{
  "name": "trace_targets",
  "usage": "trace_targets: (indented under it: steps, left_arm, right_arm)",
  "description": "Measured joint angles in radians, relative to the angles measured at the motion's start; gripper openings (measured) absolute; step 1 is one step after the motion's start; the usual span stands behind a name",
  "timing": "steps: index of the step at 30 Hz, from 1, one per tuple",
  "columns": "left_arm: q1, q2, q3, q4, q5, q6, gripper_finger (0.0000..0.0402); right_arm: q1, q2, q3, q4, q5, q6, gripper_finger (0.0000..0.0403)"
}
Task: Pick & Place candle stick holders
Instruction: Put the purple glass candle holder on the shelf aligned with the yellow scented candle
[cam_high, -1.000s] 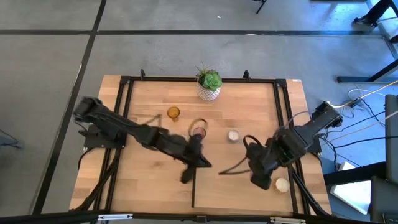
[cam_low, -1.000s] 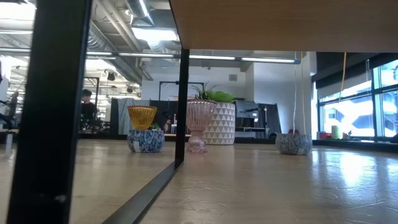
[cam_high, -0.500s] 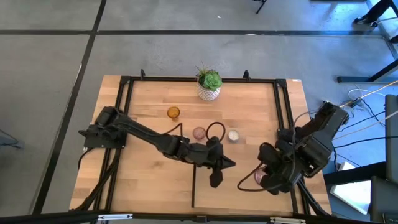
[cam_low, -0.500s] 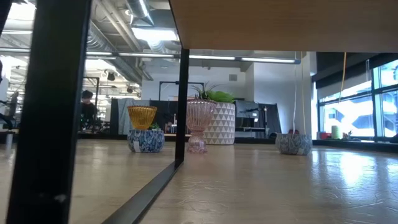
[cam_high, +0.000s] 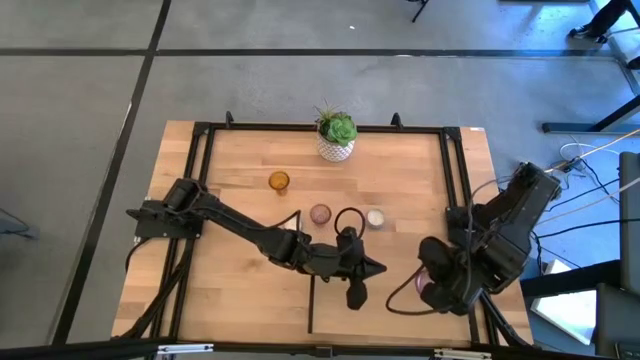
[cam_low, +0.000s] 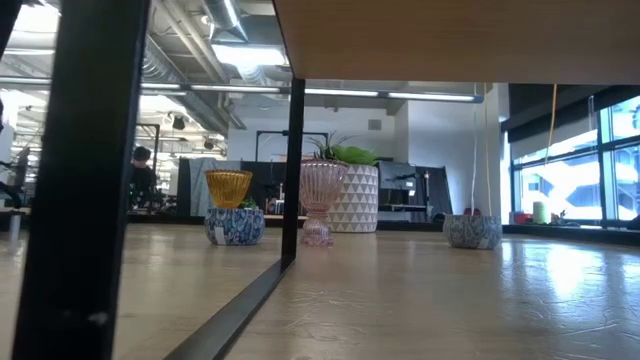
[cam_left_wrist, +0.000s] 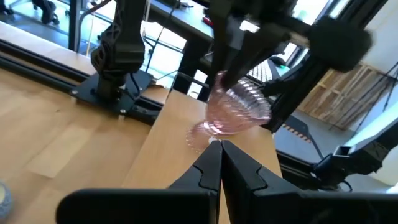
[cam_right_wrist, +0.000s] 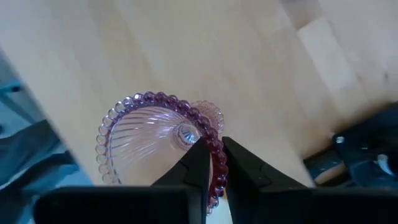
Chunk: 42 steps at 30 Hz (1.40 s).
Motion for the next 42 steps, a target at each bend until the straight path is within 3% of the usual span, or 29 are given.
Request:
trace_targets:
  steps: [12, 19, 21, 23, 26, 29, 34, 42]
  left_arm:
    - [0.013, 0.001, 0.0, -0.04, 0.013, -0.043, 0.0003]
    - [0.012, -0.016, 0.0, 0.189, 0.111, -0.004, 0.0004]
    - [0.012, -0.052, 0.0, 0.112, 0.107, 0.022, 0.0004]
    - [0.012, -0.112, 0.0, -0.085, 0.053, 0.027, 0.0003]
    - [0.009, -0.205, 0.0, -0.383, -0.103, 0.003, 0.0002]
    - [-0.002, -0.287, 0.0, -0.555, -0.238, -0.029, 0.0003]
    - [-0.015, -0.354, 0.0, -0.569, -0.292, -0.018, 0.0002]
    - [-0.039, -0.321, 0.0, -0.575, -0.325, -0.055, 0.0002]
  right_arm:
    - [0.024, -0.123, -0.094, 0.002, 0.001, 0.02, 0.0039]
    - [0.046, -0.168, -0.094, 0.001, -0.009, 0.085, 0.0039]
    - [0.047, -0.169, -0.094, 0.002, -0.022, 0.085, 0.0039]
    - [0.047, -0.169, -0.094, 0.002, -0.028, 0.084, 0.0039]
    - [0.046, -0.169, -0.094, 0.002, -0.028, 0.07, 0.0039]
    - [0.047, -0.169, -0.096, 0.003, -0.028, 0.049, 0.0039]
    - [0.046, -0.186, -0.153, 0.003, -0.052, 0.045, 0.0039]
    - [0.073, -0.262, -0.193, 0.002, -0.051, 0.126, 0.0039]
